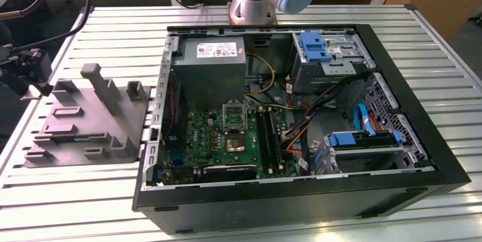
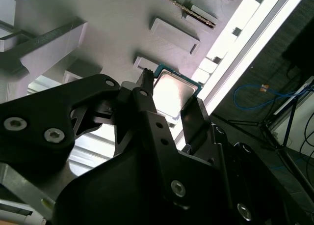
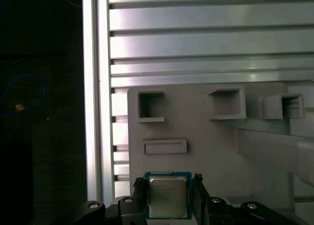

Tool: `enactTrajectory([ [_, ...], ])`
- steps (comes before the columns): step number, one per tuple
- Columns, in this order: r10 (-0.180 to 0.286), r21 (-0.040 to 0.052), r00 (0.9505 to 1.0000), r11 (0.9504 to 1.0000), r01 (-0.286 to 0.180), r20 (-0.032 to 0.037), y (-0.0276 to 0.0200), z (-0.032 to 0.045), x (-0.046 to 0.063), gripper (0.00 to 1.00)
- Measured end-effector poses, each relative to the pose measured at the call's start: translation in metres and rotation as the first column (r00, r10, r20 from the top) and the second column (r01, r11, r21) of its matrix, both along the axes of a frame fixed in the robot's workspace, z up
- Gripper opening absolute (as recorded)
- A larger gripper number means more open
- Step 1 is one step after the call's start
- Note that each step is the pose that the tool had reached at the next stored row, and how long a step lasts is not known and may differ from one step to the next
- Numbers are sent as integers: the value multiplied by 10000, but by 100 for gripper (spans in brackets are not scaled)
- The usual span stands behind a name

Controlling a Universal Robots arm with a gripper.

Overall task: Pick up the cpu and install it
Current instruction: 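Pick up the cpu and move it towards the insertion slot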

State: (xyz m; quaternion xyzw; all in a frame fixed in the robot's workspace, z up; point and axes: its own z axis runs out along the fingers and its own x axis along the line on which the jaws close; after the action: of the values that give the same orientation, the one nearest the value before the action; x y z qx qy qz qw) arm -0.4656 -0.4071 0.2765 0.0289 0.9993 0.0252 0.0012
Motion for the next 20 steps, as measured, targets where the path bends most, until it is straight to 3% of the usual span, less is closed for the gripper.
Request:
enactTrajectory([
  [20,0,0,10000,10000,0,0,0,39,0,47],
])
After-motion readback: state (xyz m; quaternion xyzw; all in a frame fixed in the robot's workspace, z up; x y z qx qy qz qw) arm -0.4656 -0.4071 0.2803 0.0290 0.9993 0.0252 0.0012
